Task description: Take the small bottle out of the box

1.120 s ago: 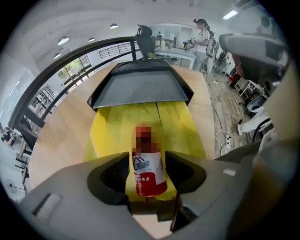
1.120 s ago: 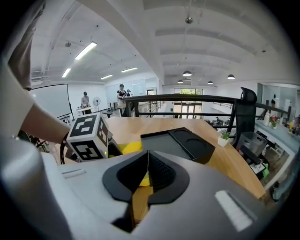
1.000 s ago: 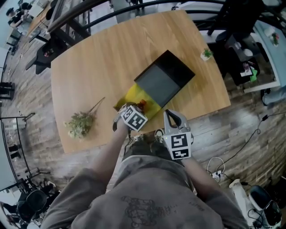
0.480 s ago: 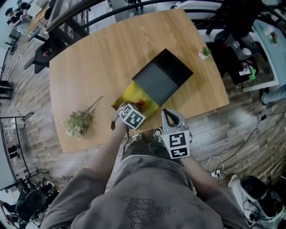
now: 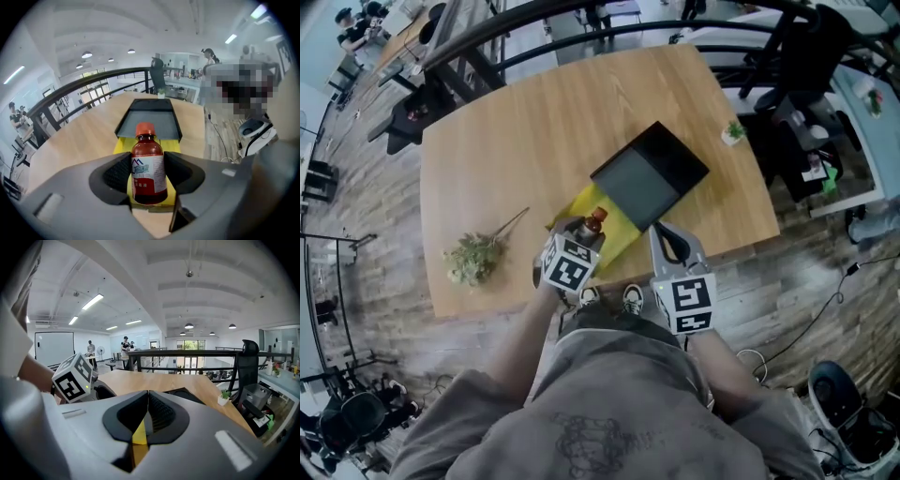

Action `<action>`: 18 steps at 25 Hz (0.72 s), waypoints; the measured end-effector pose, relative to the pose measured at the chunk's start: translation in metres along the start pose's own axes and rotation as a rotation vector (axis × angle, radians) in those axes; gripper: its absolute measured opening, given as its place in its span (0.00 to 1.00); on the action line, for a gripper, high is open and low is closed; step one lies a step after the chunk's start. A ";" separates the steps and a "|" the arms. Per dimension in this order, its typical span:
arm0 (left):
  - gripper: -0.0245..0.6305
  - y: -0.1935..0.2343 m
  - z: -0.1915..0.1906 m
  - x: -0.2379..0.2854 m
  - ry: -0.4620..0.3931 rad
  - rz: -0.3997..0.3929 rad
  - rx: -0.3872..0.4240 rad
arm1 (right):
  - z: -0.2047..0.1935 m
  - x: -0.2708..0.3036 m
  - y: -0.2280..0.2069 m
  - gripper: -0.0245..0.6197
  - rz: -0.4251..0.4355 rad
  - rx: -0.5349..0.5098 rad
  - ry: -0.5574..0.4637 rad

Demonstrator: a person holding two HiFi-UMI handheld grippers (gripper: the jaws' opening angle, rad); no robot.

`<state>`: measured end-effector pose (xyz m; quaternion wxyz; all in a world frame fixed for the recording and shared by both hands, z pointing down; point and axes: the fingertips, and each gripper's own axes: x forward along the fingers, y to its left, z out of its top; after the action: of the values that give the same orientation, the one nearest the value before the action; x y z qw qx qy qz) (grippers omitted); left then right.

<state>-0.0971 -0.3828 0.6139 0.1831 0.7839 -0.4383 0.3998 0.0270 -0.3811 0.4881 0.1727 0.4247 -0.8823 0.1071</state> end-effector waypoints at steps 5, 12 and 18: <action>0.37 0.015 0.056 -0.065 -0.226 0.076 -0.023 | 0.053 -0.018 -0.003 0.06 0.002 -0.028 -0.108; 0.37 0.027 0.118 -0.154 -0.516 0.173 -0.024 | 0.124 -0.055 0.006 0.06 0.015 -0.087 -0.274; 0.37 0.021 0.162 -0.228 -0.746 0.258 0.043 | 0.174 -0.094 0.006 0.06 -0.004 -0.113 -0.414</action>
<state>-0.1064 -0.3741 0.3339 -0.0569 0.8175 -0.5611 0.1165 0.0397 -0.3684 0.2912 0.0114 0.4289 -0.9027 -0.0327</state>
